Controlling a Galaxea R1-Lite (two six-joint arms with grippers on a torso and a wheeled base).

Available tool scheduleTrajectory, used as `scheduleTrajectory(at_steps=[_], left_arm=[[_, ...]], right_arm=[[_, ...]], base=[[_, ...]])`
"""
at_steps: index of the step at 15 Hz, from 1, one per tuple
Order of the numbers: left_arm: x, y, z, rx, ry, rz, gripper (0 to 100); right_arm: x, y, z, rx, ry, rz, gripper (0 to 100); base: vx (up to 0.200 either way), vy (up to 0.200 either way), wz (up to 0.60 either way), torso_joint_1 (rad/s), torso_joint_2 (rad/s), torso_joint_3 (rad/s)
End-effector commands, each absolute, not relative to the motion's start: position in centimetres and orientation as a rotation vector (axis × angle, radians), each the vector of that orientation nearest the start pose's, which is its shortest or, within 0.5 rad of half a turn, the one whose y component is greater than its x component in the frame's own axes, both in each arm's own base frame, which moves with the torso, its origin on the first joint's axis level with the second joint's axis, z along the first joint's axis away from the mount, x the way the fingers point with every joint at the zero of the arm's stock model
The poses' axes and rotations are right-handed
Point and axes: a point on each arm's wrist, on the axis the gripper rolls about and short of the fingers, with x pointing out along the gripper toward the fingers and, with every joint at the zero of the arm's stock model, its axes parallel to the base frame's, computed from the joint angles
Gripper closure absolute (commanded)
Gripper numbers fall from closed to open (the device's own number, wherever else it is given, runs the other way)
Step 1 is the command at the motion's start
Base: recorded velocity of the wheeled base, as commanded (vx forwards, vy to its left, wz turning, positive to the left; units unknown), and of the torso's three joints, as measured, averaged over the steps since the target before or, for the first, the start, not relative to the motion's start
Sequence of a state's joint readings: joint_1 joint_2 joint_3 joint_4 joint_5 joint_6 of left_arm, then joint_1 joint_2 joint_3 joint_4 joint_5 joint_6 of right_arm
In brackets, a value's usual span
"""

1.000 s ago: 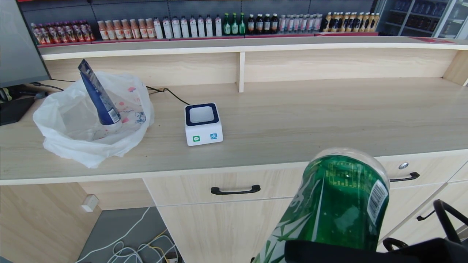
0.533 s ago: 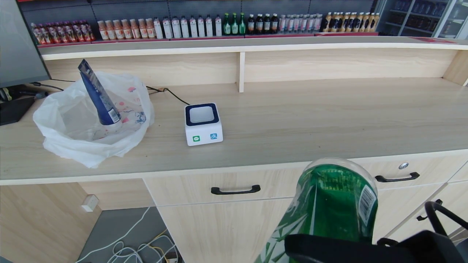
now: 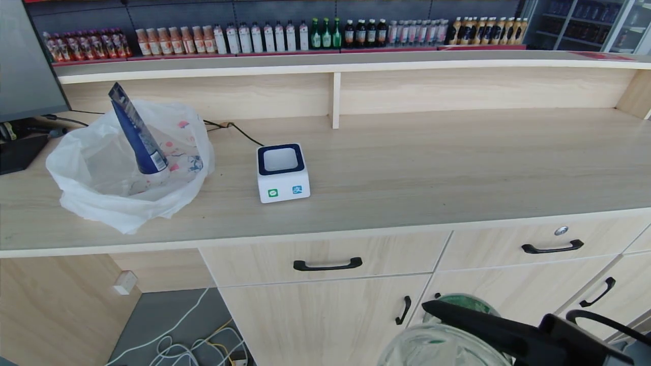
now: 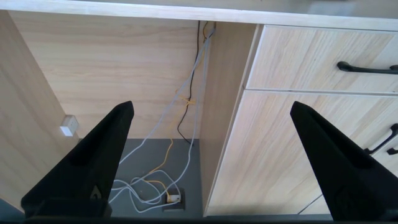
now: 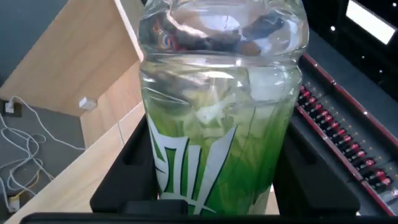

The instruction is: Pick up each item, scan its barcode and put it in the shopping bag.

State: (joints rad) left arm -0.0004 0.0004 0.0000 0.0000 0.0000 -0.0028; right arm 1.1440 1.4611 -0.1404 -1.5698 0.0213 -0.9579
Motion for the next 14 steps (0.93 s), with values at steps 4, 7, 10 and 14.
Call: scheduleTrajectory(at_steps=[4, 7, 10, 14], left_arm=[[-2.3, 0.0, 7.5, -0.003, 0.000, 0.000, 0], [-2.3, 0.0, 7.5, -0.003, 0.000, 0.000, 0], [-2.3, 0.0, 7.5, -0.003, 0.000, 0.000, 0], [-2.3, 0.0, 7.5, -0.003, 0.000, 0.000, 0]], right_arm=[[6.7, 15.6, 16.2, -0.494, -0.615, 1.130, 100], [7.4, 15.8, 17.4, -0.412, -0.647, 1.166, 100], [8.2, 16.4, 19.7, -0.209, -0.574, 0.999, 100], [10.2, 16.0, 21.2, -0.007, -0.488, 0.838, 100]], base=[[0.000, 0.000, 0.00, 0.000, 0.00, 0.000], [0.000, 0.000, 0.00, 0.000, 0.00, 0.000], [0.000, 0.000, 0.00, 0.000, 0.00, 0.000], [0.000, 0.000, 0.00, 0.000, 0.00, 0.000]])
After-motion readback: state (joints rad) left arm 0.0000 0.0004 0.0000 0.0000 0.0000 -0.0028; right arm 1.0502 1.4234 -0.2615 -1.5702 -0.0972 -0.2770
